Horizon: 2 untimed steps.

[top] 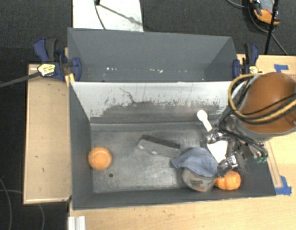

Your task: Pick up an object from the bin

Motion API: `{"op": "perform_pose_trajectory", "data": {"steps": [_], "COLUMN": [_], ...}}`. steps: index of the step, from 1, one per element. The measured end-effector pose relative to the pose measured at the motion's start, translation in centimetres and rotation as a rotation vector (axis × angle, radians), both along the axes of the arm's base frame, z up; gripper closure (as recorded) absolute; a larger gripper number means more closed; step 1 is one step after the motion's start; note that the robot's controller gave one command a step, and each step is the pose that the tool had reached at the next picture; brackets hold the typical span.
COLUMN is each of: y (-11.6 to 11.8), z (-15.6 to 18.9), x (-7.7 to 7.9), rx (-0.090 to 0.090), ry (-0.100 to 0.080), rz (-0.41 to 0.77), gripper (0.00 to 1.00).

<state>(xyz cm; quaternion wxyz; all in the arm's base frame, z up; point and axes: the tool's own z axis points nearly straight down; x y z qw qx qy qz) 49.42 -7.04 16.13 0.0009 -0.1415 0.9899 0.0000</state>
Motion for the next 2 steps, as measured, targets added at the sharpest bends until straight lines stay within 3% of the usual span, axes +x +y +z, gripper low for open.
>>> {"op": "perform_pose_trajectory", "data": {"steps": [1, 2], "y": [0.3, 0.9], "z": [-4.0, -6.9], "x": [1.1, 1.2], "rx": [0.001, -0.001], "ry": [0.001, -0.007], "rz": [-0.009, 0.044], "gripper": [0.00, 0.00]}}
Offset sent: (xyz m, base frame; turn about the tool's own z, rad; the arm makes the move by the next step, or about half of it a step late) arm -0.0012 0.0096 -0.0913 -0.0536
